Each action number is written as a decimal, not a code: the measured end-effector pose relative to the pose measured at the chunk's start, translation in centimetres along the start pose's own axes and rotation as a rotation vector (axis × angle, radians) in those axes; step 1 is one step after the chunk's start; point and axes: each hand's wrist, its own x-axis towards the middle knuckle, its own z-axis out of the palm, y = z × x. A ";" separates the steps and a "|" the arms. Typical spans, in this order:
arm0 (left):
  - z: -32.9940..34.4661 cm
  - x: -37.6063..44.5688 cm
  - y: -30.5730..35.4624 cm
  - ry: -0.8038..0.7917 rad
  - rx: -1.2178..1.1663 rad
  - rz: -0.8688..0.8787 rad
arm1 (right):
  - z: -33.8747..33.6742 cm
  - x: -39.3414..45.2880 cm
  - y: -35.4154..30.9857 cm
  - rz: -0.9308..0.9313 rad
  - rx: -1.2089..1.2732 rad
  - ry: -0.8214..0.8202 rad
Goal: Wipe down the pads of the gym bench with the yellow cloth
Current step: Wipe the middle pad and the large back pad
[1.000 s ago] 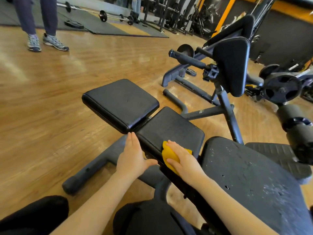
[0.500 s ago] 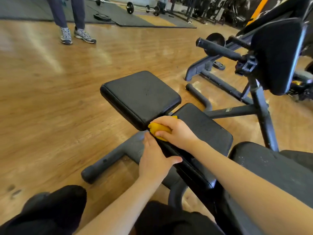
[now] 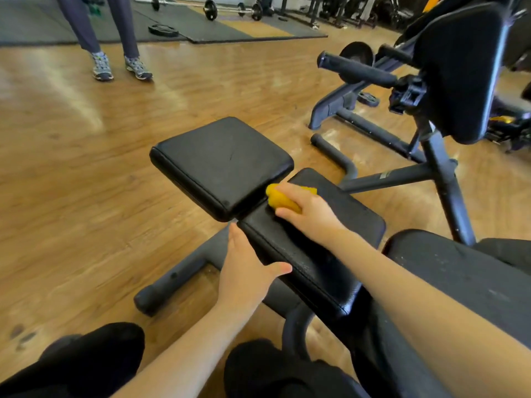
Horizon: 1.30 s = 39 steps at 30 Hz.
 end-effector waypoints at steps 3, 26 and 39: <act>-0.3 -0.2 0.3 0.004 0.024 0.016 | 0.3 -3.2 0.3 -0.096 -0.043 -0.064; 3.3 -3.8 5.9 -0.415 0.971 0.377 | -6.7 -18.9 -0.9 0.314 0.273 0.363; 6.9 -9.3 4.8 -0.579 0.972 0.688 | -14.6 -22.9 -2.5 0.539 -0.402 -0.265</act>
